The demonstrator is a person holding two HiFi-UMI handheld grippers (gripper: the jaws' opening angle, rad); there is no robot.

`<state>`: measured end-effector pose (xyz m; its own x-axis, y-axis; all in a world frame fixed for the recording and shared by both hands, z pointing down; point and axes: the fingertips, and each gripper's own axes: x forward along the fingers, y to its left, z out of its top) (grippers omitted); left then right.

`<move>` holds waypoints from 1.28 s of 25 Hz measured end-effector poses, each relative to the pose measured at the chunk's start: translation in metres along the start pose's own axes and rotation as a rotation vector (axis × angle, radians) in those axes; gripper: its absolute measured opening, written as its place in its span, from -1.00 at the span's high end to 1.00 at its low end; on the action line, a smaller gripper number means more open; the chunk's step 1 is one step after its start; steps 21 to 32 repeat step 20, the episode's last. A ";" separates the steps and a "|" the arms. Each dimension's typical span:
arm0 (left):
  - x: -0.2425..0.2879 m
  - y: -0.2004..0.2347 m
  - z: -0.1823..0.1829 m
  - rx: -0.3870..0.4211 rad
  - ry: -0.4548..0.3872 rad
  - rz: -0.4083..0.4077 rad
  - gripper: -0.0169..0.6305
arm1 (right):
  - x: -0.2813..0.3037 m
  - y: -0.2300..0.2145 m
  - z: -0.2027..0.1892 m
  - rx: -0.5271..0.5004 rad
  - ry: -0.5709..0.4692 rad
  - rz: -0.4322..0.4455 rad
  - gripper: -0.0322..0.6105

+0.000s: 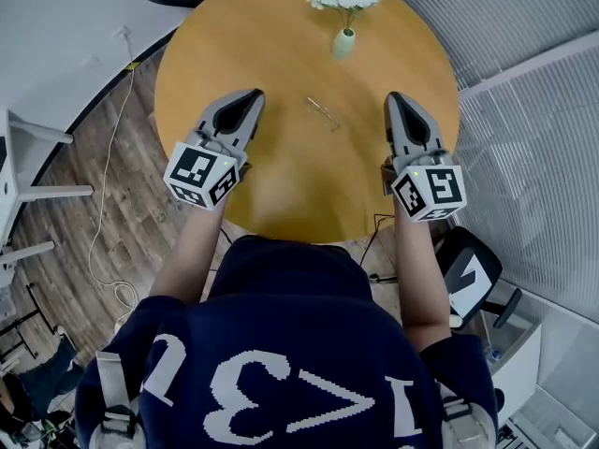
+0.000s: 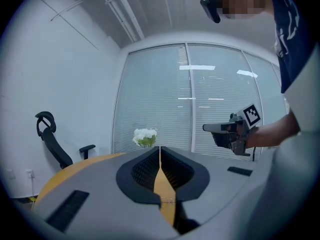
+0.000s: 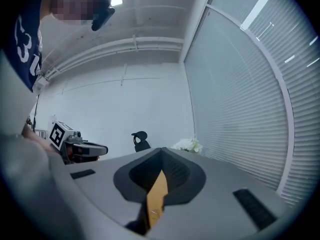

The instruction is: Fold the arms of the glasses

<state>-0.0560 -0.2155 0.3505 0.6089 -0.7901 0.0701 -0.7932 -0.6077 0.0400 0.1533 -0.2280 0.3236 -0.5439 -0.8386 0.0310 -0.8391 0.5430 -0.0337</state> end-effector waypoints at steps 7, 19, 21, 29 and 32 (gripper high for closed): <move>-0.005 -0.005 0.021 0.030 -0.041 0.016 0.88 | -0.020 0.003 0.016 -0.021 -0.033 -0.043 0.82; -0.003 -0.008 0.032 0.042 -0.067 0.029 0.88 | -0.027 0.002 0.032 -0.036 -0.059 -0.074 0.82; -0.003 -0.008 0.032 0.042 -0.067 0.028 0.88 | -0.027 0.002 0.032 -0.036 -0.059 -0.075 0.82; -0.003 -0.008 0.032 0.042 -0.067 0.028 0.88 | -0.027 0.002 0.032 -0.036 -0.059 -0.075 0.82; -0.003 -0.008 0.032 0.042 -0.067 0.028 0.88 | -0.027 0.002 0.032 -0.036 -0.059 -0.075 0.82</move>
